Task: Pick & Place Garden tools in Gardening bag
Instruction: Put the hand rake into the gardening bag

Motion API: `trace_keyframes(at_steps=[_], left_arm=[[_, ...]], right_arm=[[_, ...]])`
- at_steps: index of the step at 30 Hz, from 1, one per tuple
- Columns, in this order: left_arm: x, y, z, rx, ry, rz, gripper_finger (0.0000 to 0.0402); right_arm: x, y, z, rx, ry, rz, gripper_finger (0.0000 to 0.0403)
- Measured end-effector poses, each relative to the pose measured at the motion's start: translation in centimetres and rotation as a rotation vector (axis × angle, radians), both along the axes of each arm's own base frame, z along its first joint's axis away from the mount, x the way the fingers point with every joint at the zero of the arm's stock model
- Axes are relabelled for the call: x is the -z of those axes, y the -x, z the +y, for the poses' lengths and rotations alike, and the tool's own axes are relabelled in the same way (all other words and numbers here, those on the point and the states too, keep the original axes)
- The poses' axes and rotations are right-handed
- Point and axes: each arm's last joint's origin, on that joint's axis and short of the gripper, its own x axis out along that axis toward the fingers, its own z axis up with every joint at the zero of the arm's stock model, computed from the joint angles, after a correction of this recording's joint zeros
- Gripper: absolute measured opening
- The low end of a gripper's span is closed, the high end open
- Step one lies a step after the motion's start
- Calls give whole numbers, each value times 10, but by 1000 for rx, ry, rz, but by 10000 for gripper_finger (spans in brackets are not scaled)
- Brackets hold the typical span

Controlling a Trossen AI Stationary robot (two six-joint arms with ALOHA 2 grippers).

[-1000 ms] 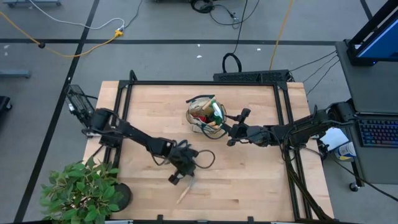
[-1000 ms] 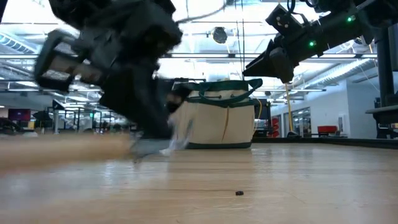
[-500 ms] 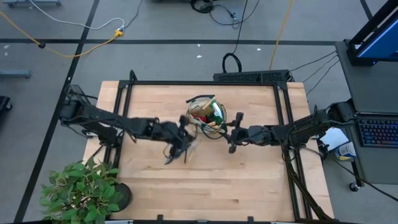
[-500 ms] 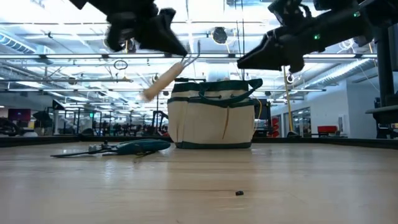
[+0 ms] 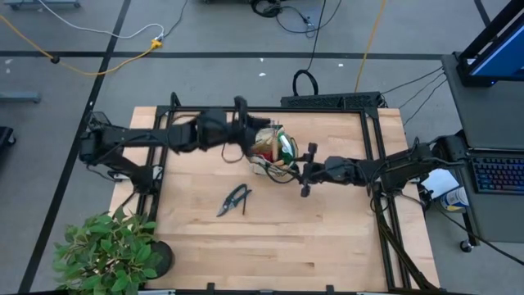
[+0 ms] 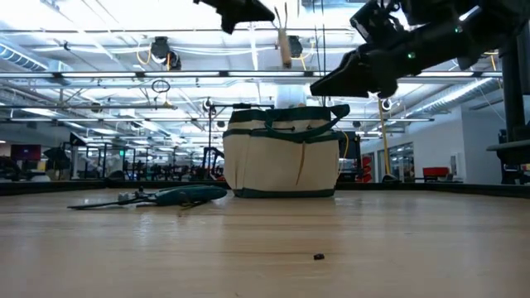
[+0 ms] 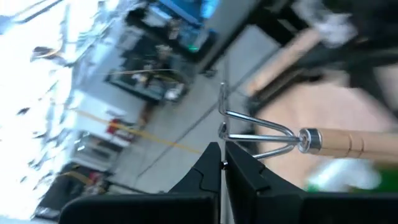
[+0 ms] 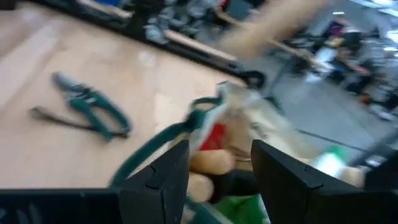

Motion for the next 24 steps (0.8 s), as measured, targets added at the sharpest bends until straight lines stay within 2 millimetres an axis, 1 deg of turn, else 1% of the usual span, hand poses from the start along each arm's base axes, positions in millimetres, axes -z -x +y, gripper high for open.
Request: trace_keyframes(at_steps=[1,2,4,7,11,14,18,21,24], left_arm=[[-2,0,6,-18,0,-9,6],[1,0,13,-38,3,8,6],[12,-8,25,-72,-5,34,6],[36,-18,42,-145,-5,129,6],[57,-26,54,-225,-74,240,6],[68,-30,53,-254,-178,353,6],[72,-31,43,-219,-289,464,6],[78,-32,32,-147,-377,577,6],[81,-32,21,-83,-450,649,7]], right_arm=[[1,0,0,-29,-8,11,167],[2,0,-1,-50,-14,17,167],[3,0,-2,-77,-20,33,167],[6,1,-4,-70,-15,65,167],[11,2,-8,-58,-13,119,167],[15,4,-10,-58,15,177,167],[17,5,-12,-56,46,208,163],[17,5,-14,-56,70,212,148],[15,4,-17,-34,106,194,123]])
